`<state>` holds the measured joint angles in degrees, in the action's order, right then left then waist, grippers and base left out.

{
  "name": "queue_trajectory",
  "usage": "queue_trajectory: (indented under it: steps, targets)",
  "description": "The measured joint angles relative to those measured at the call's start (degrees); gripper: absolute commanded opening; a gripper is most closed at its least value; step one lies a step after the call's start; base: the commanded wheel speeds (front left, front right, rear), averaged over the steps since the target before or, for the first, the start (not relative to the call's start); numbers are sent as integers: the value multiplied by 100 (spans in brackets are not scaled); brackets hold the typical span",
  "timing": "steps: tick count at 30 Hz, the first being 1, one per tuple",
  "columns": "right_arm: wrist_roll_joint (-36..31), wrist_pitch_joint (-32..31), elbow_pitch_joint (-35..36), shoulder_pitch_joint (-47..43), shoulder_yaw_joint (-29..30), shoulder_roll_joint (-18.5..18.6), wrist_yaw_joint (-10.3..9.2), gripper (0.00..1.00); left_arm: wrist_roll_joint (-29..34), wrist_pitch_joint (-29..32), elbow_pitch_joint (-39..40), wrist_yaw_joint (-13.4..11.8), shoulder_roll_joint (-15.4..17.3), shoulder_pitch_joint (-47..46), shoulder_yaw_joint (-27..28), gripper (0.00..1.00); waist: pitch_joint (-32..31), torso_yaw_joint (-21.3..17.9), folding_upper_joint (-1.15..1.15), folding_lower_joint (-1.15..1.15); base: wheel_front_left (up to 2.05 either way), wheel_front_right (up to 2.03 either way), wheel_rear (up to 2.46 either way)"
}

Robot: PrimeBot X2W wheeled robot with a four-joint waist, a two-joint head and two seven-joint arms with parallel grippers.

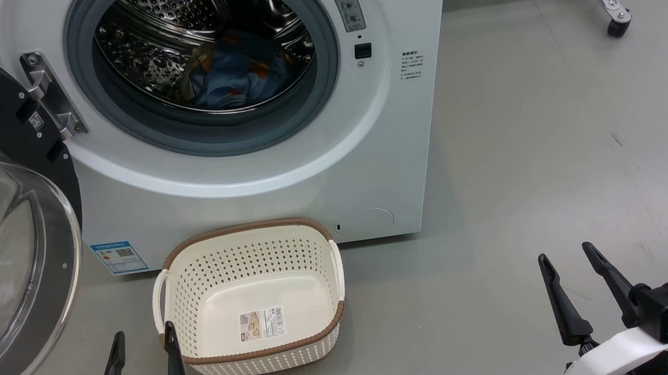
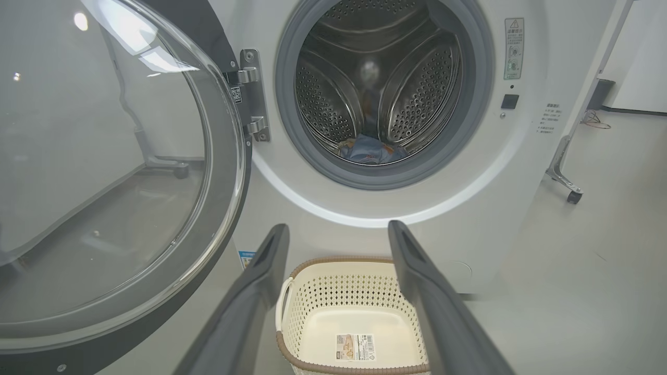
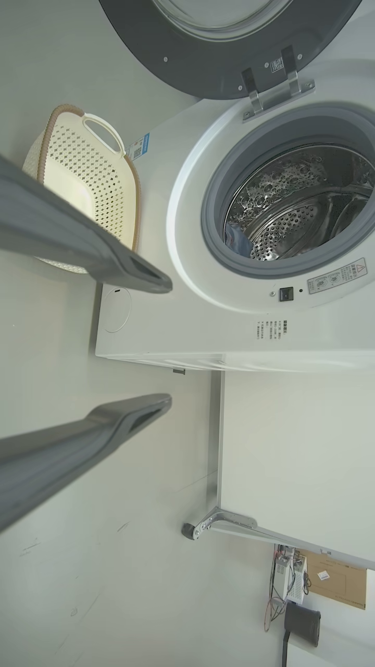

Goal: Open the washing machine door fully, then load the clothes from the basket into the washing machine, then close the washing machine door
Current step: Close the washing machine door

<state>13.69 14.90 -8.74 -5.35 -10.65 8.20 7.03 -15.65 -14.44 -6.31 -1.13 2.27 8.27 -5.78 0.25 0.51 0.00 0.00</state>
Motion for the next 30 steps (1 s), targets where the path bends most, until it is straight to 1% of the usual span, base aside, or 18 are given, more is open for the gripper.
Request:
queue_trajectory:
  steps: [17, 24, 30]
  targets:
    - [0, 0, -1, -1, 66, -15, 0, 100, 9, 0, 0, -41, 3, 0, -42, 100, -34, 12, 0, 0, -4, 4, 0]
    - [-18, 0, 26, -14, 178, 57, 0, 100, 44, 0, -5, -41, 7, -2, -154, 100, -57, 208, 0, 0, 0, 0, 0]
    - [-66, 0, 77, -12, 149, 155, 0, 100, 51, 0, -22, -43, 8, -5, -168, 100, -74, 512, 0, 0, 0, 0, 0]
